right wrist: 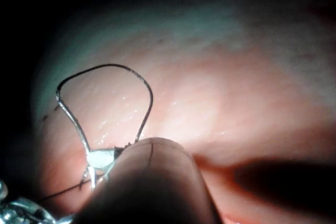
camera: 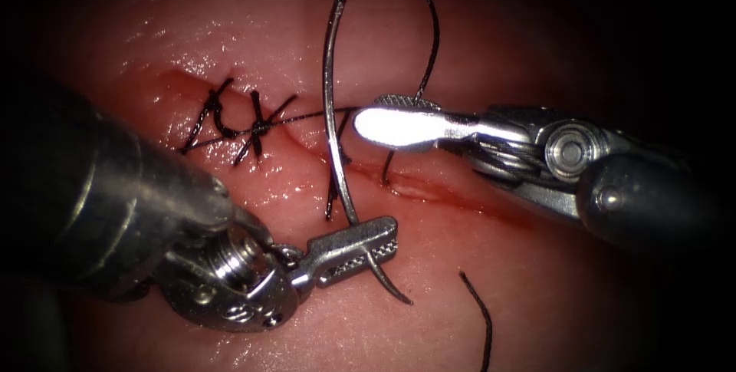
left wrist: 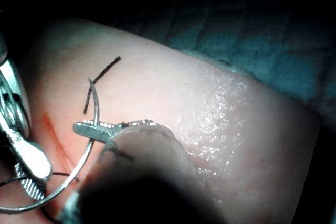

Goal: Wound Closure
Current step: Pass the needle from the left to the right gripper

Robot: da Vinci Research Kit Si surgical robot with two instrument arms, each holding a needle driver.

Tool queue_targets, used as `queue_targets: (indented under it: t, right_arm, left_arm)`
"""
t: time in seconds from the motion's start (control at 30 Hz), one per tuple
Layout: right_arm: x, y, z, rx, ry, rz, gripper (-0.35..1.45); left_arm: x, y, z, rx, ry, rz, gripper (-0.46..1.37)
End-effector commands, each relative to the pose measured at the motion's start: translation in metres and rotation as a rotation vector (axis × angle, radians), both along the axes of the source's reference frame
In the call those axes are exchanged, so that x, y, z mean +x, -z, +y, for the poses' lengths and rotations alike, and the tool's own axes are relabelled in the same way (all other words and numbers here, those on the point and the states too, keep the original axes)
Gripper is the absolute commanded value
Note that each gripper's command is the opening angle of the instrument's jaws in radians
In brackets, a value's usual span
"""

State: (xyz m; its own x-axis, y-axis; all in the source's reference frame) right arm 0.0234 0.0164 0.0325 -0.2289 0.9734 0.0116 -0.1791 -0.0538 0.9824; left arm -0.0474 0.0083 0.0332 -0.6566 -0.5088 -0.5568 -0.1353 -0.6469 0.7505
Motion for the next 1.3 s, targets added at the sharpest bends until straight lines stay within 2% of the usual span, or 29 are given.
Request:
queue_targets:
  t: [0.03, 0.4, 0.8, 0.97, 1.1, 1.17, 1.3]
  right_arm:
    - [0.0, 0.0001, 0.0001, -0.009, 0.001, 0.004, 1.04]
    - [-0.0004, -0.0005, 0.0012, -0.088, -0.009, -0.036, 1.13]
    - [-0.0036, -0.0014, 0.002, -0.158, -0.017, -0.076, 1.19]
    - [-0.0047, -0.0004, 0.0017, -0.174, 0.004, -0.069, 1.21]
    - [-0.0053, 0.0015, 0.001, -0.17, 0.06, -0.023, 1.16]
    - [-0.0056, 0.0024, 0.0004, -0.167, 0.094, 0.008, 1.09]
    - [-0.0057, 0.0038, -0.0006, -0.186, 0.13, 0.031, 1.11]
  left_arm:
    - [0.0, 0.0, 0.0, 0.008, -0.009, 0.002, -0.35]
    - [0.0001, 0.0, 0.0, -0.001, -0.023, 0.001, -0.35]
    - [0.0008, 0.0, 0.0001, -0.002, -0.03, -0.006, -0.35]
    - [0.0008, -0.0001, 0.0002, 0.003, -0.072, -0.014, -0.35]
    - [0.0007, -0.0002, 0.0003, 0.018, -0.16, -0.051, -0.35]
    - [0.0006, -0.0002, 0.0003, 0.017, -0.165, -0.055, -0.35]
    - [0.0006, -0.0002, 0.0002, 0.021, -0.169, -0.063, -0.35]
